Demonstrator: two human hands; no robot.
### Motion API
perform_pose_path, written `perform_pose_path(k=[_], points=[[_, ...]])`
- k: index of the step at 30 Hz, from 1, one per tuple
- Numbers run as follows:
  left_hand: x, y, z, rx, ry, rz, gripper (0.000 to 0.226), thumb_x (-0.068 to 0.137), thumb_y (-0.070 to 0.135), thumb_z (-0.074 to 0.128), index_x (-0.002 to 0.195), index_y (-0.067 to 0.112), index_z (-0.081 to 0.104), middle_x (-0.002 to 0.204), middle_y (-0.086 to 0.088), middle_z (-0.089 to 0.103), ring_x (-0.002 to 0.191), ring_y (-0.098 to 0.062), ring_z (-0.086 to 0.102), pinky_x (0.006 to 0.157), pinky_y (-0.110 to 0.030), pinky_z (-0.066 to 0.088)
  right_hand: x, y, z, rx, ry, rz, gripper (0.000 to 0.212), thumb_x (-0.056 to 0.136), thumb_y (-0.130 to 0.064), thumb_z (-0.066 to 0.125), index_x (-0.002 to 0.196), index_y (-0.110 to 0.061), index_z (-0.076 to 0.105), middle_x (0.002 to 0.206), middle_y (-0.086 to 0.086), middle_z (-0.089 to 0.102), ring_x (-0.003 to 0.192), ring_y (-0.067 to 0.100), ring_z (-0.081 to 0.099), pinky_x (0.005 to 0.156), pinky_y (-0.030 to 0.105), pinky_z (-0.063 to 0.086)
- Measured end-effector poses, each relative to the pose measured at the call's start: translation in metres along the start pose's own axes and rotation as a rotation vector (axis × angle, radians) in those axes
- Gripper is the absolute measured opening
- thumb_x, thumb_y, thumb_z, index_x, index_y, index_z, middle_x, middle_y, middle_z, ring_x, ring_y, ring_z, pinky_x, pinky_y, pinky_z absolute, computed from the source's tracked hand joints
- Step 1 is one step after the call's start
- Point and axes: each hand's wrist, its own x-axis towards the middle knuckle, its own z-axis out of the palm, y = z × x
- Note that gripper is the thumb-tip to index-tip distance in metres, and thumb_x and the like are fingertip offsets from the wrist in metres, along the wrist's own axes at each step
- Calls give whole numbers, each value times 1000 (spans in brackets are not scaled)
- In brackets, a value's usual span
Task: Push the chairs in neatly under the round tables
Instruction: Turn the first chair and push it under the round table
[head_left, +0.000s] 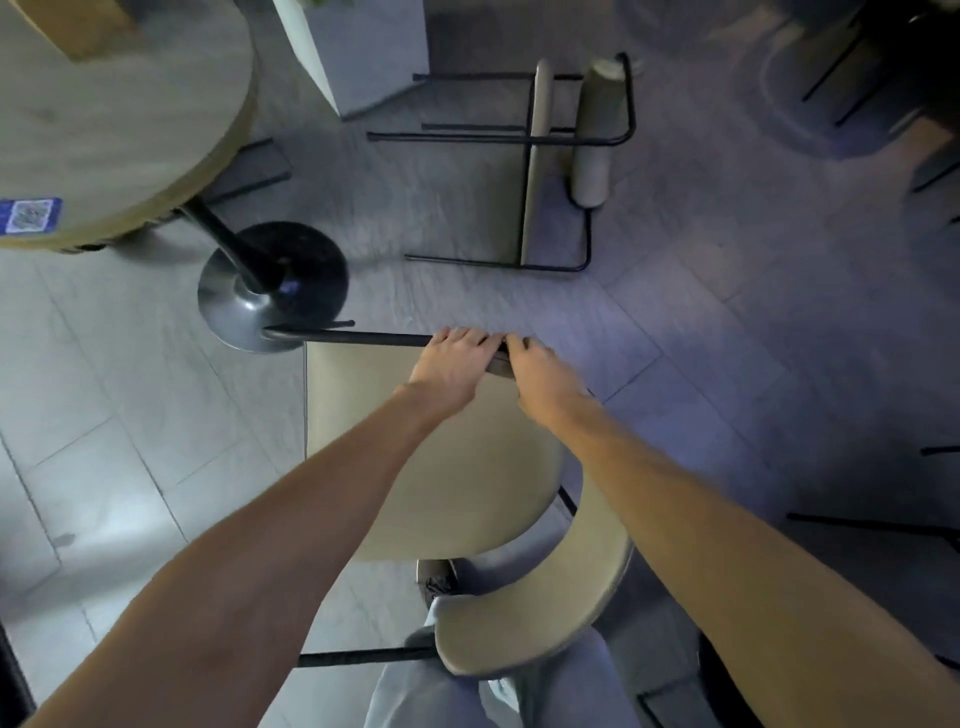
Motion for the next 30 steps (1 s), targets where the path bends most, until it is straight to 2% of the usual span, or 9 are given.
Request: perform_pose_path(k=[3,6,11,15,18,22,24,26,30], points=[[21,-15,-12,-4,22,-23,44,94,22,63,135,17,51,131,-4,58,125,-27,52,108,-39,36,23,-1,-3,-17,28,21,57,87,-2,64,135,-13,35,123,16,52,108,37,56,84,49,52],[43,-17,-23,61,-10,-128,33,93,14,61,126,14,55,123,-5,60,121,-24,55,105,-35,38,55,-4,-14,58,-32,44,59,88,-2,57,138,-17,30,123,16,50,109,40,52,91,53,45],[88,-37,-38,-59,-33,-301,35,95,4,55,129,10,53,127,-8,57,126,-24,51,100,-36,44,114,4,-17,25,44,-119,63,87,-1,50,143,-15,28,129,18,47,112,42,50,92,52,42],[126,-61,-41,-181,-49,-386,40,89,5,61,126,14,50,128,-8,54,128,-26,46,99,-41,46,164,9,-21,7,86,-172,47,95,-6,45,141,-11,34,127,19,52,111,46,53,91,52,45],[153,-64,-34,-191,-24,-450,45,86,14,61,129,13,46,132,-10,49,129,-31,41,101,-41,44,191,15,-32,1,76,-182,38,99,-12,42,137,-8,39,124,18,55,108,41,57,85,49,47],[183,-65,-29,-180,20,-549,53,83,27,63,132,15,44,131,-7,44,126,-32,37,97,-41,46,238,24,-29,-41,42,-236,30,95,-13,49,124,-5,50,107,16,59,90,32,63,70,41,53],[194,-71,-30,-166,11,-581,56,82,30,65,133,18,43,130,-5,43,124,-31,38,94,-41,46,262,26,-22,-13,-18,-227,32,95,-14,41,125,-6,47,107,14,58,89,29,61,69,39,54],[202,-80,-33,-146,-13,-595,57,83,34,63,134,21,41,131,-4,42,122,-31,40,92,-42,46,272,27,-27,-55,-8,-272,39,95,-15,37,133,-3,41,115,16,57,95,30,60,75,41,54],[221,-87,-35,-190,-18,-637,63,82,34,63,138,21,37,137,-5,37,122,-33,40,93,-45,46,292,33,-36,-98,21,-363,48,92,-8,56,137,4,45,126,20,57,97,30,59,80,39,52]])
